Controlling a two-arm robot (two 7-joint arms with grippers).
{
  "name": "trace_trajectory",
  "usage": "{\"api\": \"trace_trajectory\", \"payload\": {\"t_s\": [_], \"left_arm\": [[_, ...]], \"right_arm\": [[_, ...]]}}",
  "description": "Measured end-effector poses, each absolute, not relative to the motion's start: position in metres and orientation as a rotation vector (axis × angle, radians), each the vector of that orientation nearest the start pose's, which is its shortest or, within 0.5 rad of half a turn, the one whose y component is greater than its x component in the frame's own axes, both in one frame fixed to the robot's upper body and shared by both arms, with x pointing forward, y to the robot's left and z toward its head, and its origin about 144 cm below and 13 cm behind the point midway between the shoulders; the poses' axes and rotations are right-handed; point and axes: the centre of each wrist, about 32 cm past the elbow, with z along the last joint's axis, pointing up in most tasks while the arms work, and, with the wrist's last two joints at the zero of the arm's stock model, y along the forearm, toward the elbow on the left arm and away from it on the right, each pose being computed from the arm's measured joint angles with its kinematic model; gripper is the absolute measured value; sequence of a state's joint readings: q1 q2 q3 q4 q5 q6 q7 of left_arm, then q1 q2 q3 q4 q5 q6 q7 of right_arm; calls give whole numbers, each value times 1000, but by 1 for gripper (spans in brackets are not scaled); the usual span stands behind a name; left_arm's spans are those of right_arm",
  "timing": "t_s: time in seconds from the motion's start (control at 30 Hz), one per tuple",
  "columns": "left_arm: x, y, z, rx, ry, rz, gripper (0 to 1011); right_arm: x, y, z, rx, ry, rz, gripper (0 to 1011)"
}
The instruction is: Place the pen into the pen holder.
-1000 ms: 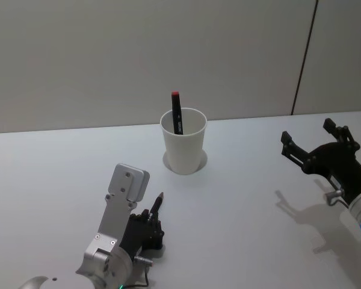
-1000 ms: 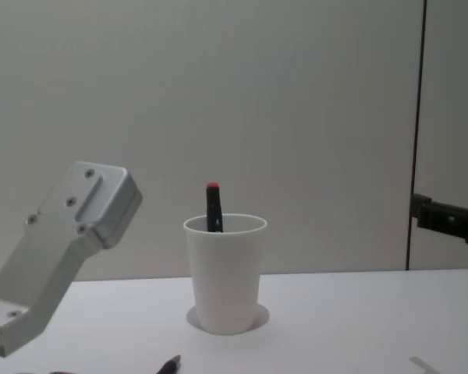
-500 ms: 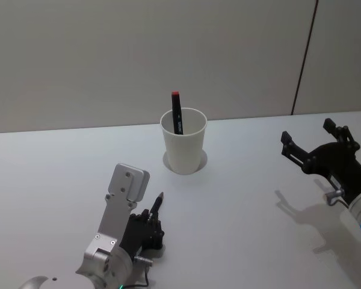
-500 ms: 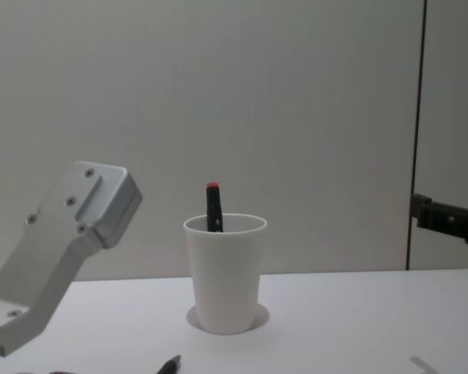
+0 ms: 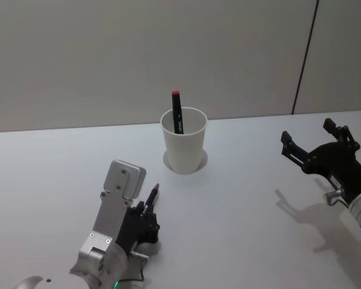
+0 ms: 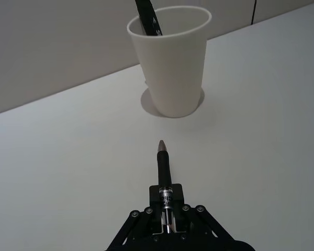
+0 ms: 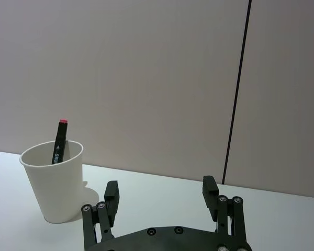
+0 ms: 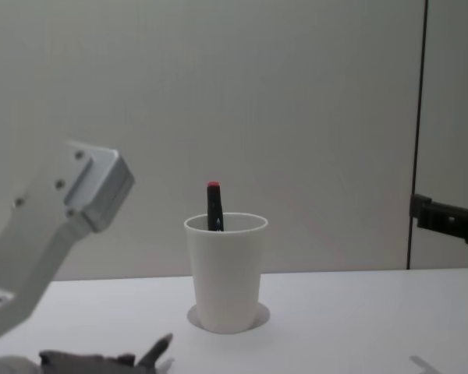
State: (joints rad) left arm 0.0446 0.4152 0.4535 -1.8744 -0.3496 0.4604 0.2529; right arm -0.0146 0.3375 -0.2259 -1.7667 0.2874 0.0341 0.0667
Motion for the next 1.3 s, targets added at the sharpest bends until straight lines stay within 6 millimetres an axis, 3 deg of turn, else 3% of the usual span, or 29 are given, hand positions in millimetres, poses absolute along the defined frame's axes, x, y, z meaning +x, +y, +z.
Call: {"api": "trace_trajectory", "payload": {"t_s": [0.7,1.3], "left_arm": [[397,199,1206,188,-65,1320,129],[421,196,1228,-92,-254,1232,129]], "right_arm": [[443,-237,1189,26,-75,-1230,1002],[444,-237,1189,29,-74,-1229,1001]]}}
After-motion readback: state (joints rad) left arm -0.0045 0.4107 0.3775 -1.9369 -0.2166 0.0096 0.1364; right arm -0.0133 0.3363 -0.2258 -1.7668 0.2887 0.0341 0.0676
